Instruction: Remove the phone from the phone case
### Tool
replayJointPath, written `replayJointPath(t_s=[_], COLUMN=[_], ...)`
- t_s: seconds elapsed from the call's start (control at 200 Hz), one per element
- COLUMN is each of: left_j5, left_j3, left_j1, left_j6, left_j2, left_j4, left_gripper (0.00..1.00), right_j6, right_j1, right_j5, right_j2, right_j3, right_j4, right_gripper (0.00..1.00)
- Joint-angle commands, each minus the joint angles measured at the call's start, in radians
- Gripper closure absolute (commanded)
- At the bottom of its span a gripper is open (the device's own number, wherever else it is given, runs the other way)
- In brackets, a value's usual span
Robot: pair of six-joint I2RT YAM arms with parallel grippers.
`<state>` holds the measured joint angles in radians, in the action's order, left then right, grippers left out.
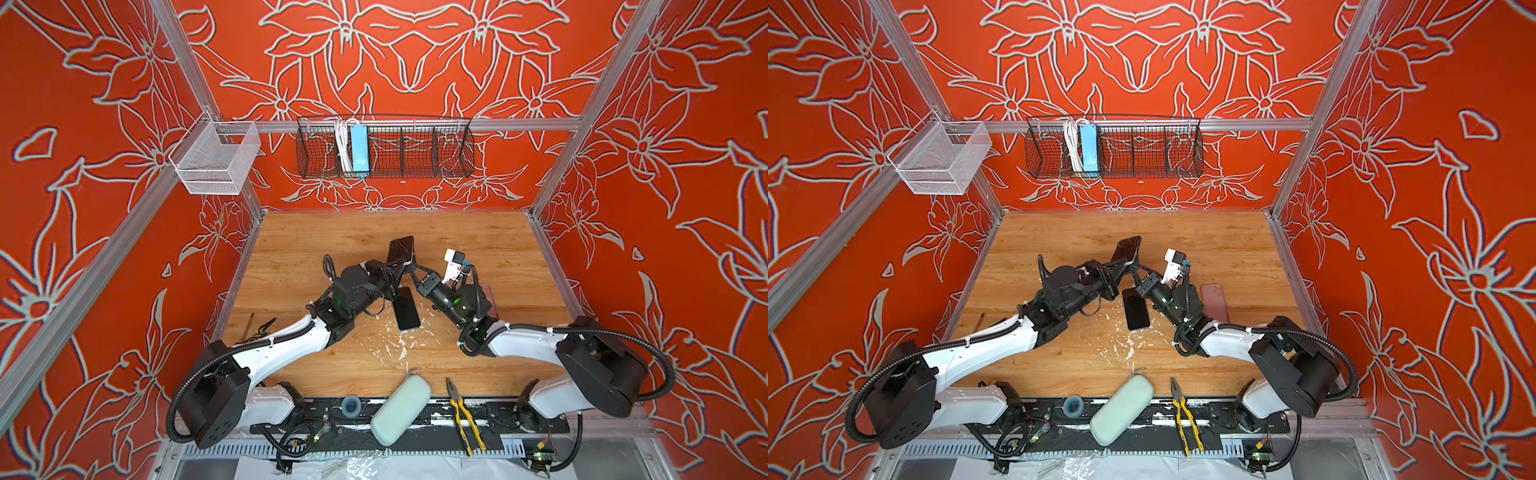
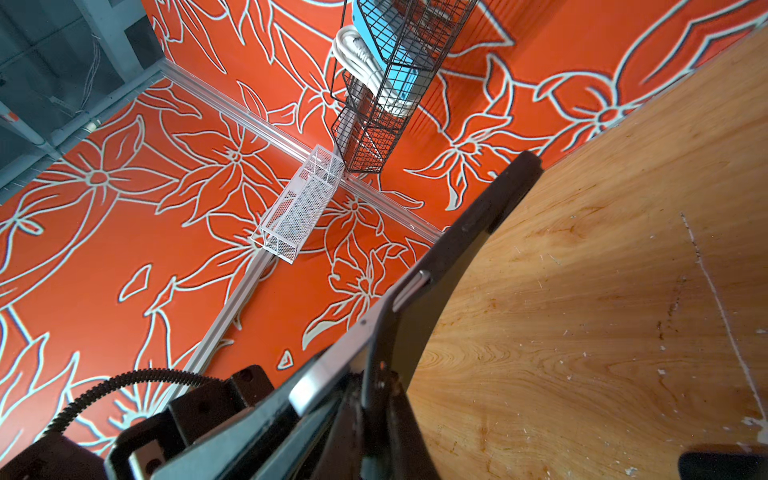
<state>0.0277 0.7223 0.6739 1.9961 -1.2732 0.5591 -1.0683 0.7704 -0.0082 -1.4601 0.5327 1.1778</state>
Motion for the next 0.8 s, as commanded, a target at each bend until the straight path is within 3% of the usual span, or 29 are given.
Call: replayJointPath(t_s=[0.0,0.796], left_j5=[0.018,0.051], left_j3=[0.041,0.128], left_j1=[0.000,0.000], left_j6=[-0.059,-0.200], left_j2=[0.058,0.104], left_j4=[0.011,0.029], left_gripper=[1.00,1.00], right_j6=[0.016,0.028], right_j1=[0.013,0.013], right_j5=[-0.017,0.090], right_j2=[0.027,0.060], right_j3=[-0.021,-0.088], right_j4=[0.018,-0.121], right_gripper=[1.00,1.00])
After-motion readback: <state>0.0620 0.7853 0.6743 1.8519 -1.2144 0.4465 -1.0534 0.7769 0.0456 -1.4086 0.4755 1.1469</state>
